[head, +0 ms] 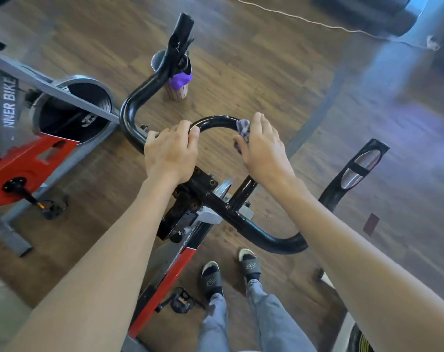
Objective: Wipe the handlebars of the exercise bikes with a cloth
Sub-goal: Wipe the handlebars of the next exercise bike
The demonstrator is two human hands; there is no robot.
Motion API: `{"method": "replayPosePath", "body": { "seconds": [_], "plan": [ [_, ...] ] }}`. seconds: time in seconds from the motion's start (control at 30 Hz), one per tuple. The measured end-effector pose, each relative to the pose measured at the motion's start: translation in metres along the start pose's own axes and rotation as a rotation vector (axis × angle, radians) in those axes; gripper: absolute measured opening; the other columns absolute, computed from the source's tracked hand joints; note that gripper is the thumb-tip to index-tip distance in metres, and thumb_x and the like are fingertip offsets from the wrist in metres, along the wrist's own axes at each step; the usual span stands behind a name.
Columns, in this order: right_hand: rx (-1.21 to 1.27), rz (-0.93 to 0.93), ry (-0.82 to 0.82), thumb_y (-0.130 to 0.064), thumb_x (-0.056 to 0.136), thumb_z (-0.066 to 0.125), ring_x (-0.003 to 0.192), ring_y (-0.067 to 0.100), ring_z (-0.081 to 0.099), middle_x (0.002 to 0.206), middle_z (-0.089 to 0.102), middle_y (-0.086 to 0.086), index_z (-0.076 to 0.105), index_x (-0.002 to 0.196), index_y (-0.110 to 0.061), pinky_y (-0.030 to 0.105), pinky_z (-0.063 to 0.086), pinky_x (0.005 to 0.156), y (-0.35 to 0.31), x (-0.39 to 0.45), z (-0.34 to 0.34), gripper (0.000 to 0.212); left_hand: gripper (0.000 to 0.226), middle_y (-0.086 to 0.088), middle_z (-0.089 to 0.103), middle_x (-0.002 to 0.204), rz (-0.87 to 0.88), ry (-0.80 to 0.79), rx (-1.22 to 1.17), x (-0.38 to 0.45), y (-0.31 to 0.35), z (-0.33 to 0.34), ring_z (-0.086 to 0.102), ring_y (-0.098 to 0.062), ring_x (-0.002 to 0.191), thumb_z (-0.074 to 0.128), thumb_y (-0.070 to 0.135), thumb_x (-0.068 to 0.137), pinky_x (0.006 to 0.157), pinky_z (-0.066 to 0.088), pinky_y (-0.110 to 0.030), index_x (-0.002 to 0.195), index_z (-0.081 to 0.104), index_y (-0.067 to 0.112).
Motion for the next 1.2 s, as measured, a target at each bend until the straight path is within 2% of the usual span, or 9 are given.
{"method": "replayPosePath", "body": {
  "seconds": [0.2,0.3,0.43,0.63,0.73,0.87,1.0,1.07,1.2],
  "plan": [
    [-0.067,-0.09,0.123,-0.028,0.109,0.046,0.154,0.041,0.019,0.16,0.031,0.028,0.025,0.154,0.01,0.051,0.021,0.126,-0.002,-0.022,0.008,0.062,0.042,0.01,0.053,0.072,-0.007,0.01,0.006,0.002,-0.001,0.002,0.05,-0.018,0.074,0.019,0.042,0.108,0.09,0.035,-0.042,0.107,0.057,0.023],
    [-0.256,-0.21,0.069,-0.037,0.108,0.043,0.153,0.038,0.025,0.157,0.037,0.027,0.028,0.153,0.009,0.048,0.024,0.124,-0.016,0.02,0.006,0.066,0.042,0.011,0.05,0.065,0.002,0.013,0.006,0.002,-0.003,0.003,0.049,-0.017,0.069,0.02,0.043,0.108,0.089,0.036,-0.042,0.105,0.057,0.024],
    [-0.25,-0.409,-0.084,-0.047,0.107,0.04,0.151,0.026,0.03,0.16,0.038,0.011,0.029,0.157,-0.005,0.044,0.037,0.116,-0.031,0.052,0.0,0.066,0.041,0.013,0.043,0.06,0.012,0.015,0.015,0.003,-0.002,0.003,0.047,-0.017,0.066,0.02,0.045,0.108,0.086,0.036,-0.041,0.102,0.055,0.025],
    [-0.08,-0.275,-0.125,-0.046,0.107,0.037,0.139,0.031,0.042,0.157,0.041,0.011,0.026,0.159,-0.007,0.043,0.039,0.109,0.004,0.027,-0.001,0.066,0.041,0.01,0.056,0.065,-0.016,0.01,-0.027,0.003,-0.005,0.004,0.055,-0.017,0.069,0.02,0.044,0.107,0.087,0.037,-0.04,0.102,0.056,0.026],
    [-0.155,-0.346,-0.114,-0.052,0.105,0.037,0.13,0.032,0.049,0.146,0.051,0.009,0.031,0.156,-0.009,0.046,0.045,0.101,-0.007,0.043,0.0,0.067,0.042,0.012,0.065,0.081,-0.029,0.04,-0.107,0.001,-0.003,-0.001,0.062,-0.015,0.085,0.021,0.042,0.106,0.095,0.036,-0.038,0.113,0.06,0.028],
    [-0.289,-0.649,-0.216,-0.062,0.1,0.027,0.111,0.025,0.059,0.121,0.062,0.001,0.057,0.135,-0.017,0.035,0.045,0.082,-0.054,0.077,0.004,0.064,0.048,0.01,0.066,0.127,-0.092,0.208,-0.384,-0.006,-0.009,-0.008,0.057,-0.007,0.117,0.025,0.036,0.102,0.109,0.032,-0.033,0.139,0.052,0.022],
    [-0.381,-0.873,-0.277,-0.071,0.095,0.015,0.102,0.024,0.058,0.111,0.06,0.0,0.061,0.124,-0.016,0.042,0.052,0.077,-0.079,0.079,0.01,0.078,0.048,0.006,0.061,0.138,-0.154,0.326,-0.487,-0.01,-0.014,-0.009,0.052,-0.008,0.125,0.027,0.034,0.103,0.112,0.032,-0.032,0.142,0.049,0.018],
    [-0.352,-0.81,-0.257,-0.069,0.096,0.02,0.107,0.025,0.057,0.119,0.06,0.002,0.059,0.131,-0.017,0.045,0.054,0.08,-0.071,0.077,0.009,0.074,0.046,0.006,0.062,0.137,-0.144,0.311,-0.446,-0.01,-0.014,-0.009,0.052,-0.009,0.125,0.029,0.033,0.104,0.111,0.029,-0.027,0.14,0.052,0.017],
    [-0.223,-0.435,-0.115,-0.058,0.103,0.034,0.115,0.032,0.057,0.127,0.061,0.008,0.053,0.139,-0.014,0.046,0.05,0.092,-0.029,0.061,-0.002,0.06,0.038,0.008,0.064,0.133,-0.083,0.224,-0.291,-0.007,-0.011,-0.007,0.055,-0.009,0.124,0.033,0.032,0.106,0.11,0.028,-0.028,0.134,0.058,0.021]
  ]
}}
Point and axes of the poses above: each hand's wrist, its own x-axis towards the middle knuckle, its own z-axis out of the palm, y = z × x, the point moved 5 cm from there along x, towards the middle knuckle
